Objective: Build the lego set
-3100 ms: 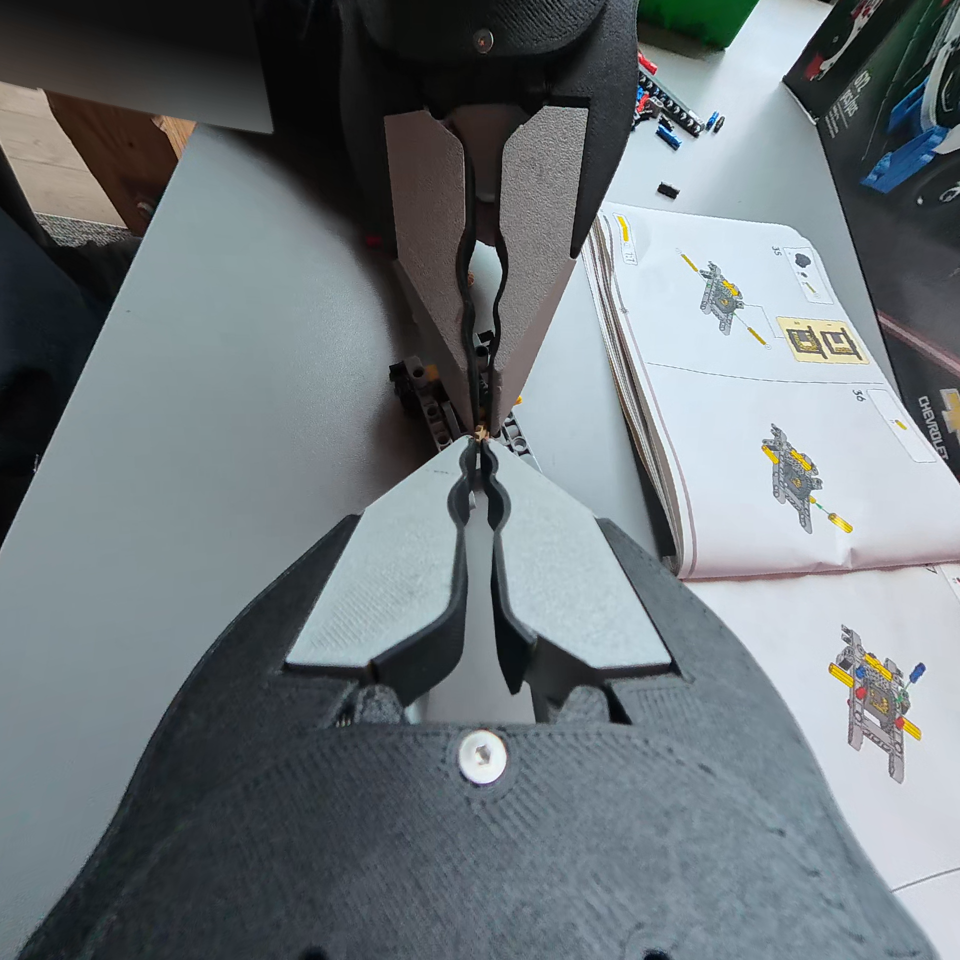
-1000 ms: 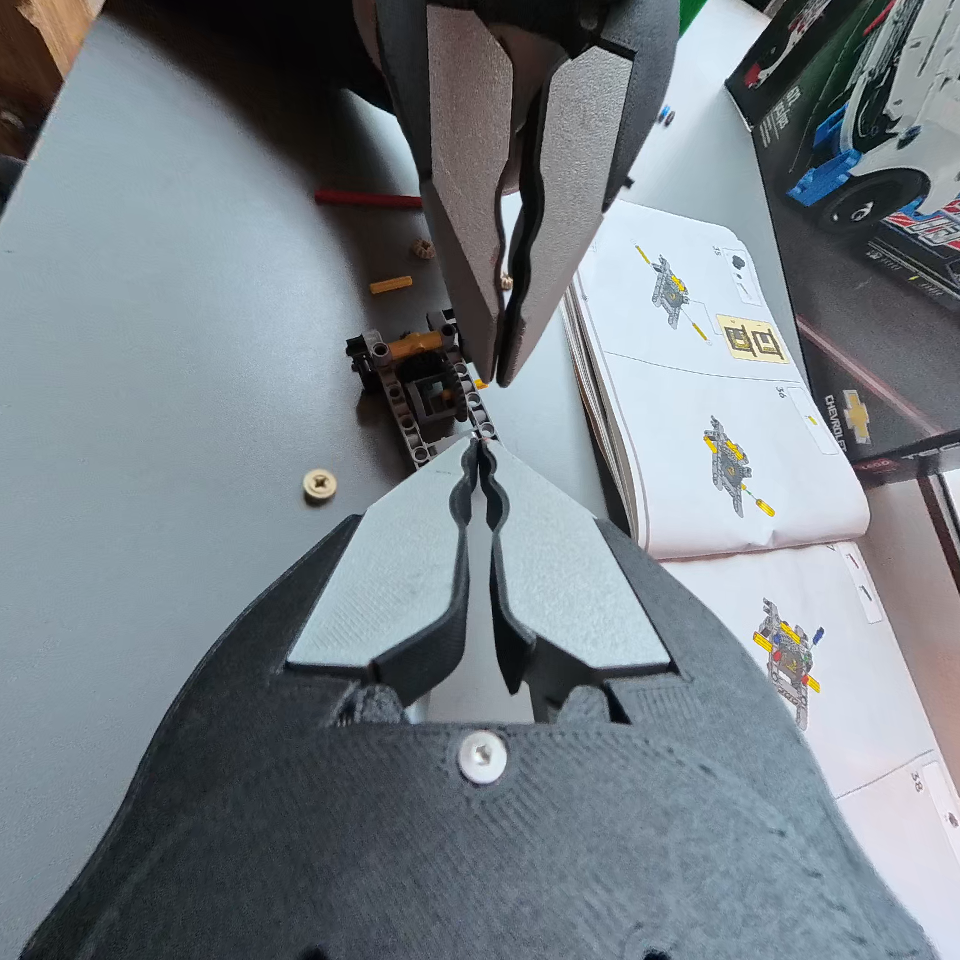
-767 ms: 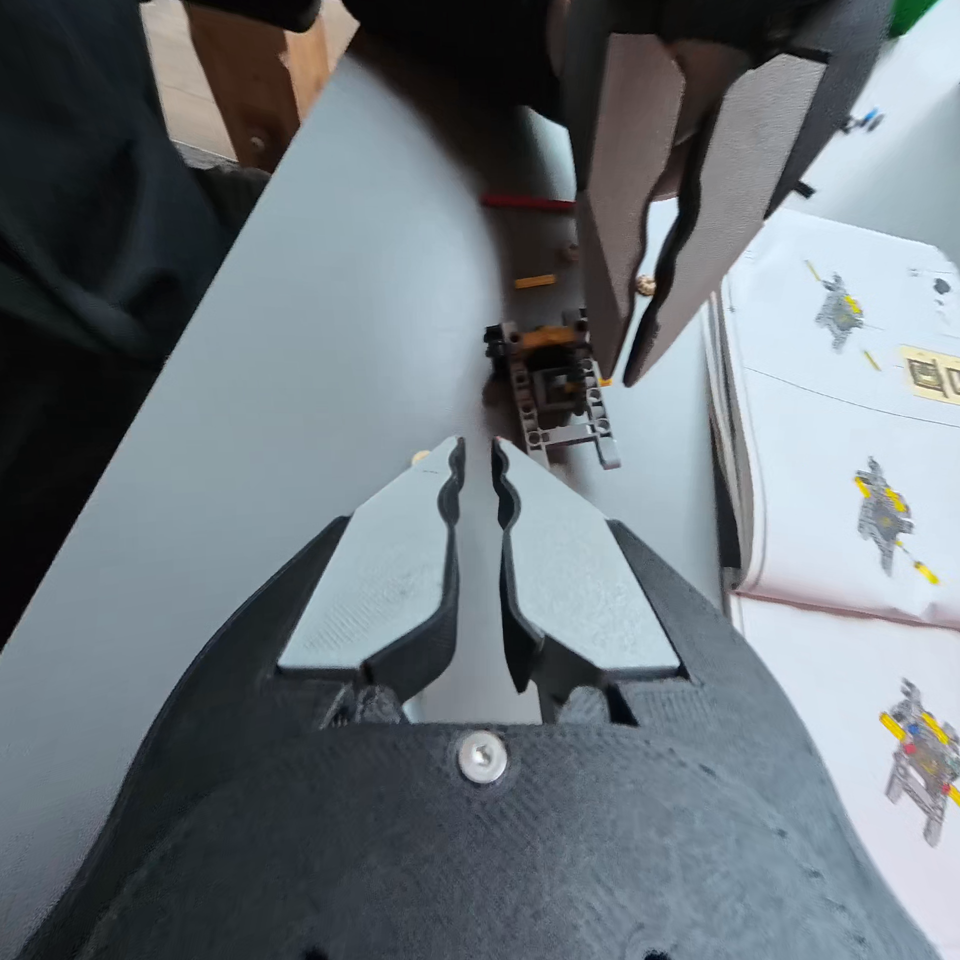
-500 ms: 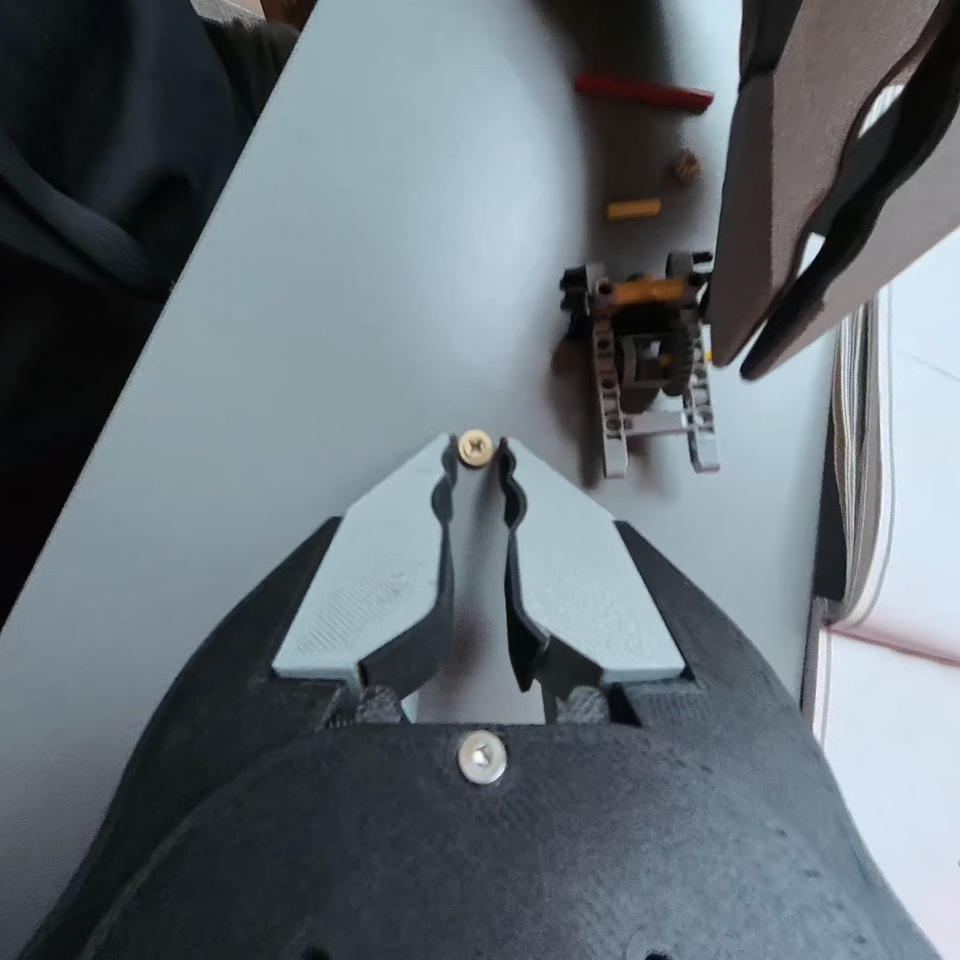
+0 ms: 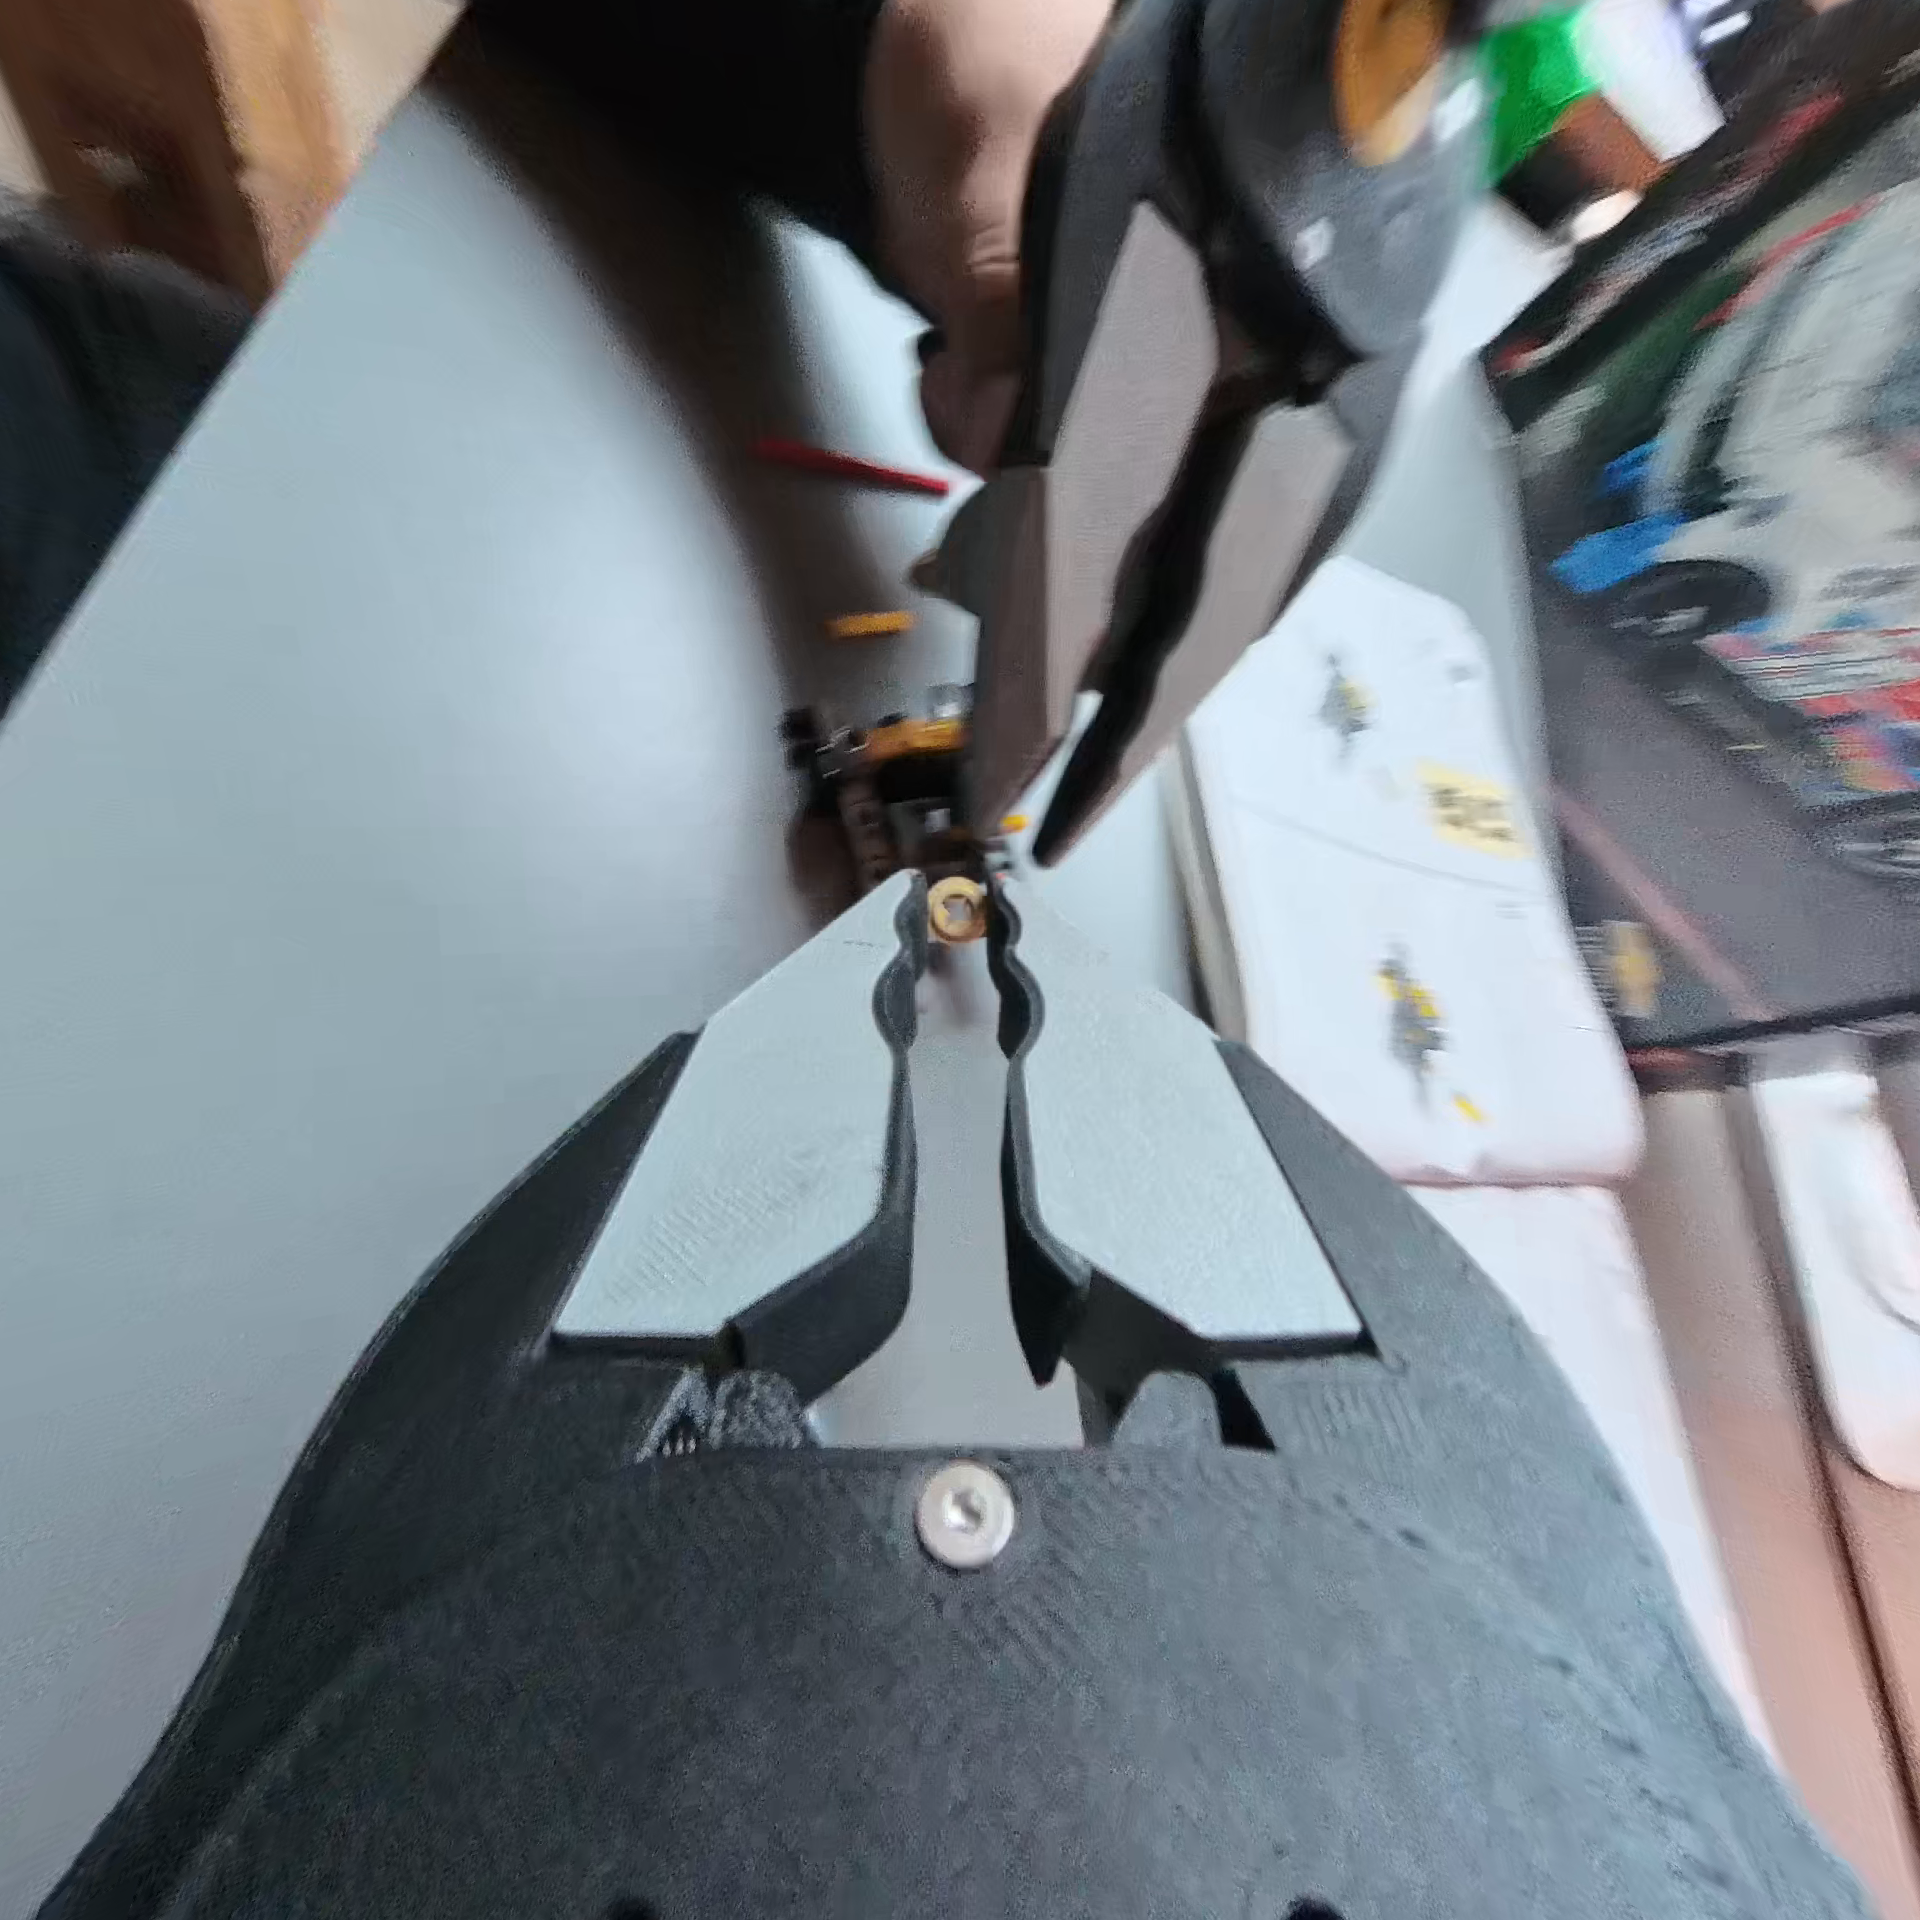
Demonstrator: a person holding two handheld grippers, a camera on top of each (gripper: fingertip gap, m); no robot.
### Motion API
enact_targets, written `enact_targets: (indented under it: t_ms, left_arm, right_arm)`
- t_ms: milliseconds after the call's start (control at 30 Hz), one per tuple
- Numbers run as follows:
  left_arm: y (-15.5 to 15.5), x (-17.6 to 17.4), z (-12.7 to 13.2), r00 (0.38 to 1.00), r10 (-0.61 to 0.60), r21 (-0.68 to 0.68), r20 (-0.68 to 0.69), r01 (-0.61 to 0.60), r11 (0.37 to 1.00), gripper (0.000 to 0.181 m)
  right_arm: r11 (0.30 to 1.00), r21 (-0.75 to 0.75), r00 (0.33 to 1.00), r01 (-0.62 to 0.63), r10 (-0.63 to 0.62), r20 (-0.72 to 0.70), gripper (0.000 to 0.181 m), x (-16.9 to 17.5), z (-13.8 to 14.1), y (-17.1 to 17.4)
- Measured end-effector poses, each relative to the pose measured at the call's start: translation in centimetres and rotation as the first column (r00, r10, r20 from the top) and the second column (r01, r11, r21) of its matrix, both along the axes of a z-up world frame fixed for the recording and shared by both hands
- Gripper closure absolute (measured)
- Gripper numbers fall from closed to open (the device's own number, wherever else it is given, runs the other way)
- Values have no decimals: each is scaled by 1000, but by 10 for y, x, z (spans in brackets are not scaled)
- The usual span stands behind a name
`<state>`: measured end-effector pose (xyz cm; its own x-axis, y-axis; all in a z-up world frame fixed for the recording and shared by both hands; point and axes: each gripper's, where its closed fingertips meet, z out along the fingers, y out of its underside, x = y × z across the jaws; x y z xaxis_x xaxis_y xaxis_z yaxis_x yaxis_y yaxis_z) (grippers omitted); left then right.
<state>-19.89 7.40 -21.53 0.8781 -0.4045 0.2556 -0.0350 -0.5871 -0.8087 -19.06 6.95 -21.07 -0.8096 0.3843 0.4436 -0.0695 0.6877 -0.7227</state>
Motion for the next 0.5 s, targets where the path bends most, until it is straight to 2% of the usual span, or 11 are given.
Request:
enact_targets:
  t_ms: [67, 133, 333, 500]
  left_arm:
    - [-2, 6, 11, 983, -23, -10, 182, 25, 1000, 166]
    - [-2, 6, 14, 962, -23, -24, 271, 30, 999, 163]
    - [3, 2, 23, 949, 13, 14, 315, -18, 1000, 158]
    - [6, 2, 27, 934, 15, 25, 357, -26, 999, 165]
  right_arm:
    - [997, -9, 991, 78, -79, -105, 174, -12, 13, 7]
    - [992, 9, 979, 124, -121, -162, 174, -18, 17, 10]
    - [985, 70, 954, 156, -132, -268, 174, -20, 22, 6]
    - [982, 115, 940, 150, -106, -324, 174, -17, 23, 1]
